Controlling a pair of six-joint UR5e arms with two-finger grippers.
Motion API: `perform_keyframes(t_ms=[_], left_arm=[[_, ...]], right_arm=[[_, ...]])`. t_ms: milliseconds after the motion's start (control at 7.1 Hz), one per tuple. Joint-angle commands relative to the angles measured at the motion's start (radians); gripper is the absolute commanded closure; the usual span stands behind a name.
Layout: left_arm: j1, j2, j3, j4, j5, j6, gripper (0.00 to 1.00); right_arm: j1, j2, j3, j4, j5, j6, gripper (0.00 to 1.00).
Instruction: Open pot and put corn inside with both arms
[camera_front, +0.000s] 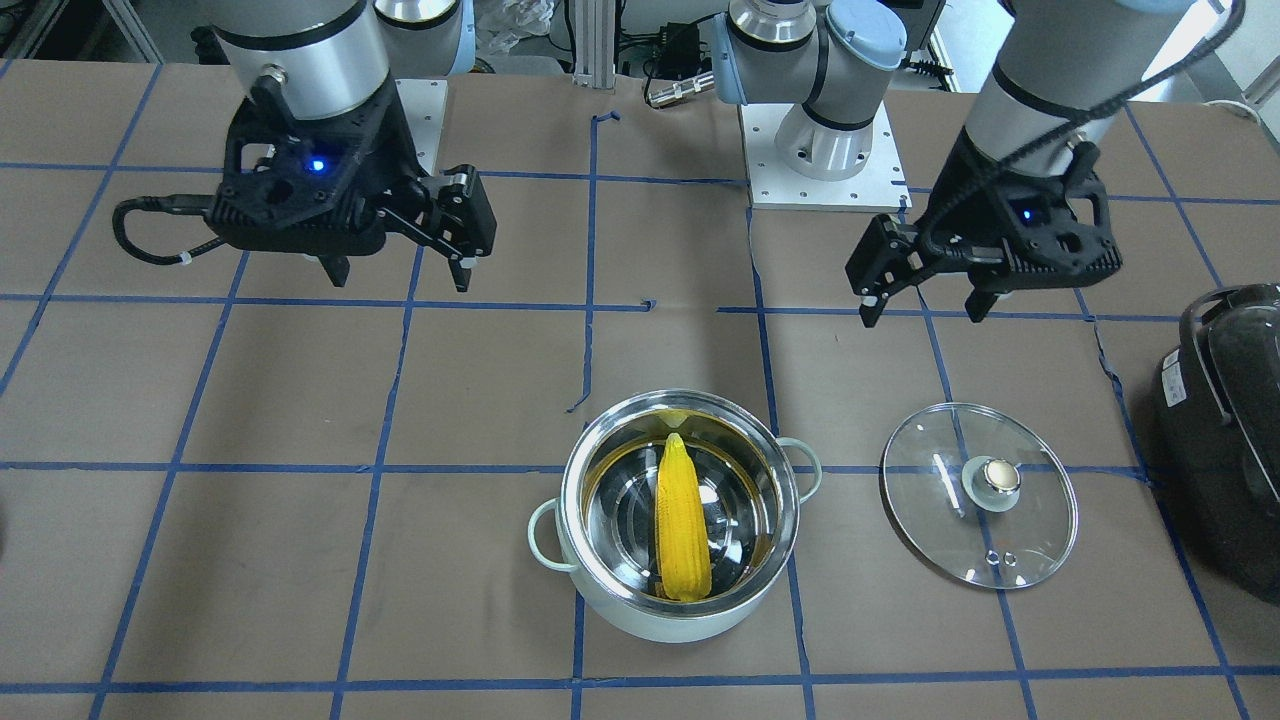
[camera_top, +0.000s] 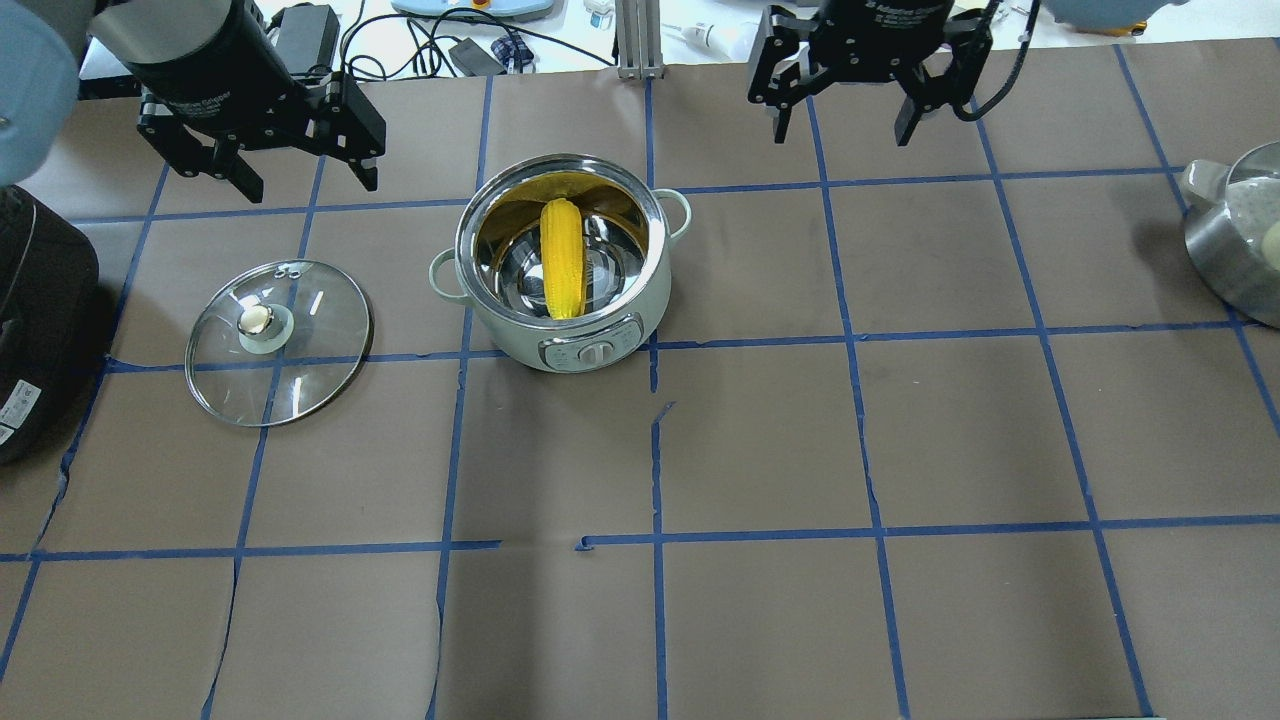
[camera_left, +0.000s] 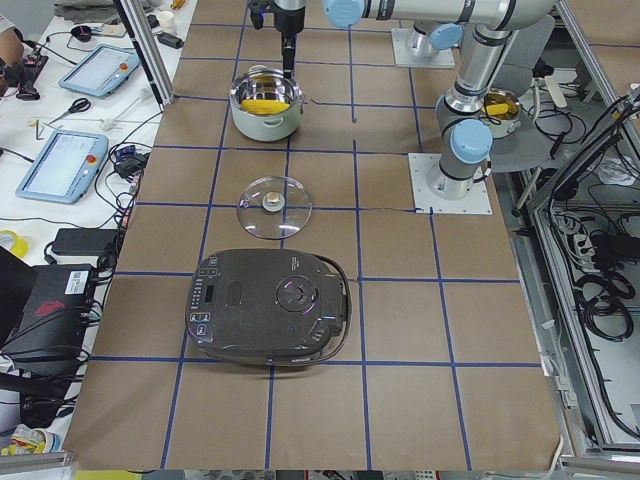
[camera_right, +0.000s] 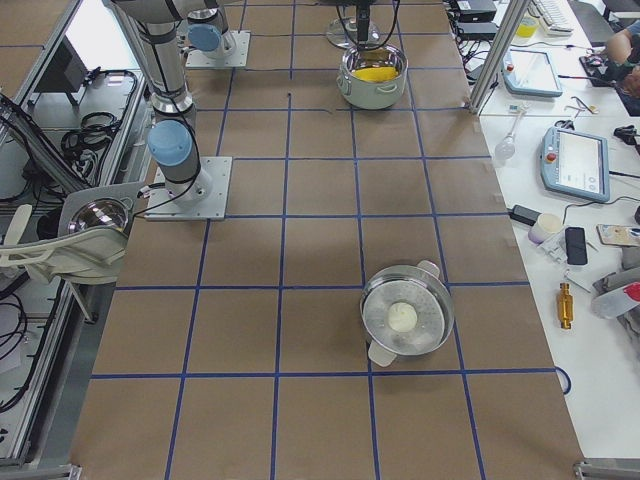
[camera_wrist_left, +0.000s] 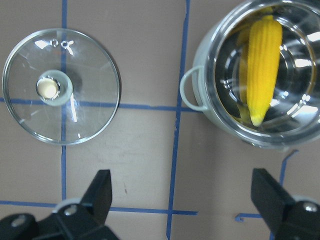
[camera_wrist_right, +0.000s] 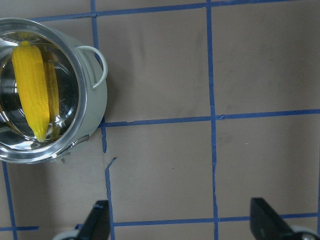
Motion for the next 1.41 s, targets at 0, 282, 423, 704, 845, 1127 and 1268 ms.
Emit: perform_keyframes(t_ms=[0, 282, 423, 704, 845, 1127, 1268], left_arm=[[-0.014, 0.022, 0.024, -0.054, -0.004, -0.006, 0.0], [-0.015, 0.014, 0.007, -0.028, -0.023, -0.003, 0.0], [-0.015, 0.019, -0.009, 0.009, -0.024, -0.012, 0.0], [-0.015, 0.02, -0.01, 0.017, -0.024, -0.012, 0.0], [-0.015, 0.02, -0.011, 0.017, -0.024, -0.011, 0.0], [-0.015, 0.028, -0.011, 0.014, -0.006, -0.011, 0.0], [-0.015, 0.034, -0.014, -0.008, 0.02, -0.009, 0.0]], right_arm=[[-0.017, -0.072, 0.087, -0.009, -0.008, -0.018, 0.0], [-0.022, -0.113, 0.155, -0.089, -0.009, -0.013, 0.0], [-0.025, -0.113, 0.155, -0.09, -0.006, -0.012, 0.0], [-0.025, -0.113, 0.153, -0.103, -0.009, -0.016, 0.0], [-0.025, -0.113, 0.153, -0.103, -0.008, -0.018, 0.0], [-0.025, -0.113, 0.153, -0.103, -0.008, -0.018, 0.0], [-0.025, -0.113, 0.153, -0.103, -0.009, -0.015, 0.0]])
